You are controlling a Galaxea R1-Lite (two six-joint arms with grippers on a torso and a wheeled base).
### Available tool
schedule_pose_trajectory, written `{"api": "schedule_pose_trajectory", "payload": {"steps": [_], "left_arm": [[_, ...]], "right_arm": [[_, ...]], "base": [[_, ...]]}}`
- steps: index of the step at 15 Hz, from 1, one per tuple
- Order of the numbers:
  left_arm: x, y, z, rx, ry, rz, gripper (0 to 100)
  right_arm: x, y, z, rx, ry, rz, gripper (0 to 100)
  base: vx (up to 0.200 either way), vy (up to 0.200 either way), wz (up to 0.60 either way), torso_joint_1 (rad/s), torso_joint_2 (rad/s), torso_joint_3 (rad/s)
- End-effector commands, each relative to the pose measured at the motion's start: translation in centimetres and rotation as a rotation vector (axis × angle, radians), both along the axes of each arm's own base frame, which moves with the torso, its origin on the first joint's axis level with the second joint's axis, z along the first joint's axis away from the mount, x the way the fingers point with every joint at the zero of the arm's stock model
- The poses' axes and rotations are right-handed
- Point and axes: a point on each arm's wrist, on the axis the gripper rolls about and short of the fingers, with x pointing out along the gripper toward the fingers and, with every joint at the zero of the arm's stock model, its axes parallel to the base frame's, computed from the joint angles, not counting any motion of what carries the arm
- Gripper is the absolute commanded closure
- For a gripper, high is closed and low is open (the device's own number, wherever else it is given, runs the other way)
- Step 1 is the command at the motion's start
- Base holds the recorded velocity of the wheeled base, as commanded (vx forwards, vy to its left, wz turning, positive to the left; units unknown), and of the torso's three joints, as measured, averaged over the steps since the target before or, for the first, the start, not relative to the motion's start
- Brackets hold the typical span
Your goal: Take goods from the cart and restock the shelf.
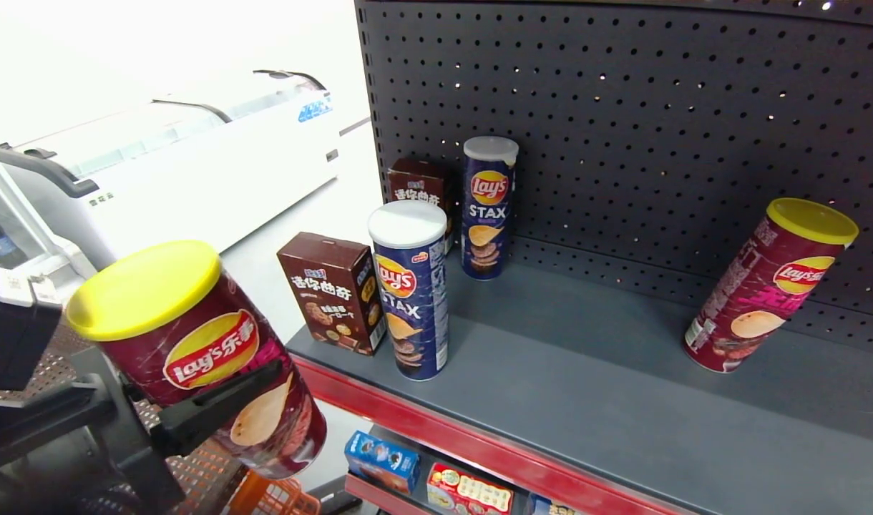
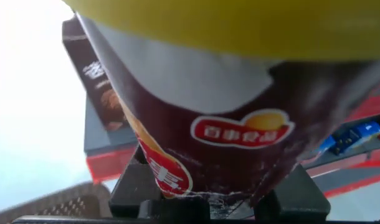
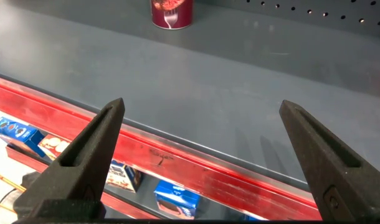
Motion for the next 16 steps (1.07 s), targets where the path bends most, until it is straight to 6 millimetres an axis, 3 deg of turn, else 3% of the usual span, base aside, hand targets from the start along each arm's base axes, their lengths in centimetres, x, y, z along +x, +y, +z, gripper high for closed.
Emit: {"api": "schedule_pose_trajectory", "payload": {"steps": [1,4,9,16], "left_arm": [[1.5,-0.8,0.2,0.027,0.004,-0.04,100],[2.8,-1.6,0.5,0.063,-0.013,-0.099,100],[2.7,-3.3,0.6,0.062,-0.013,-0.205,100],[2.2,-4.1,1.0,0.046,-0.027,-0.332,100]], "right_arm": [[0.0,0.0,0.0,0.0,0.0,0.001,0],[0.0,0.0,0.0,0.0,0.0,0.002,0],[0.0,0.0,0.0,0.0,0.0,0.004,0],[0.0,0.0,0.0,0.0,0.0,0.004,0]], "base": [[0.0,0.0,0.0,0.0,0.0,0.0],[0.0,0.0,0.0,0.0,0.0,0.0],[0.0,0.0,0.0,0.0,0.0,0.0],[0.0,0.0,0.0,0.0,0.0,0.0]]}}
